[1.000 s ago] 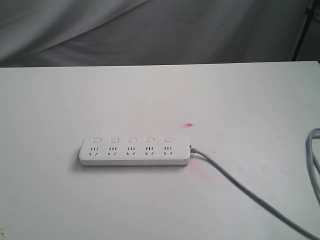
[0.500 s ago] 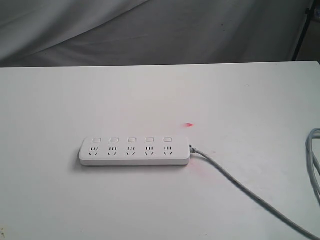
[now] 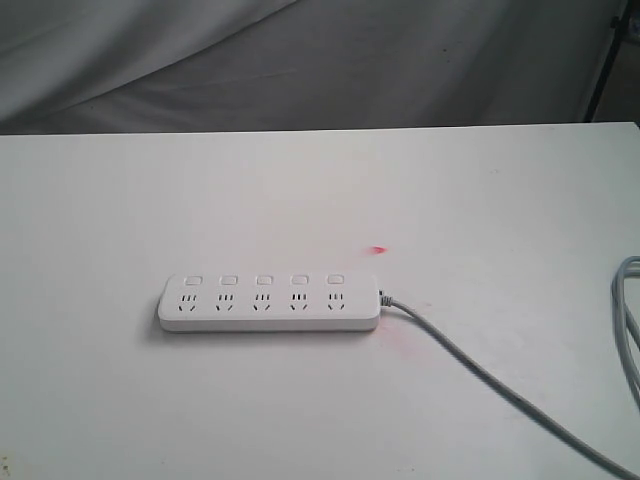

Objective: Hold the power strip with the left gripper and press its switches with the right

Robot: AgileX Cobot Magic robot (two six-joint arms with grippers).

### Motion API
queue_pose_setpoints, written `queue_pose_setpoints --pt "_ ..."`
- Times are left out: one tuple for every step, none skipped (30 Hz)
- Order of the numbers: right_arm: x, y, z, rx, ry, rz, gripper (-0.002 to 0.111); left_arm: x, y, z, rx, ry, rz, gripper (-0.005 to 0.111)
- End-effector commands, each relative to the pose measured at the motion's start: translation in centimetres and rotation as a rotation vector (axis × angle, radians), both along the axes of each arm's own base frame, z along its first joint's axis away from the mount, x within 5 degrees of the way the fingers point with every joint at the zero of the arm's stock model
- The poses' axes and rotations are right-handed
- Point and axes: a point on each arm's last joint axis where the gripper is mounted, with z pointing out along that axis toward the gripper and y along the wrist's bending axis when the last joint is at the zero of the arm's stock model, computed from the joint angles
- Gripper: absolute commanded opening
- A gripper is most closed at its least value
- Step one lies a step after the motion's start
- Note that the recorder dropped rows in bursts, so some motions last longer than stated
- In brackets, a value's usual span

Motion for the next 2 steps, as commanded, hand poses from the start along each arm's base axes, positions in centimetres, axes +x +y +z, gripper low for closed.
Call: queue_pose_setpoints --pt "-0.03 -0.02 -0.06 0.006 -0.004 -0.007 0.0 0.01 -0.03 -0.13 -0.014 -0.003 0.0 0.0" --pt "-0.03 -0.02 -0.06 0.006 -0.004 -0.007 0.0 0.01 -0.03 -0.13 -0.014 -0.003 0.0 0.0"
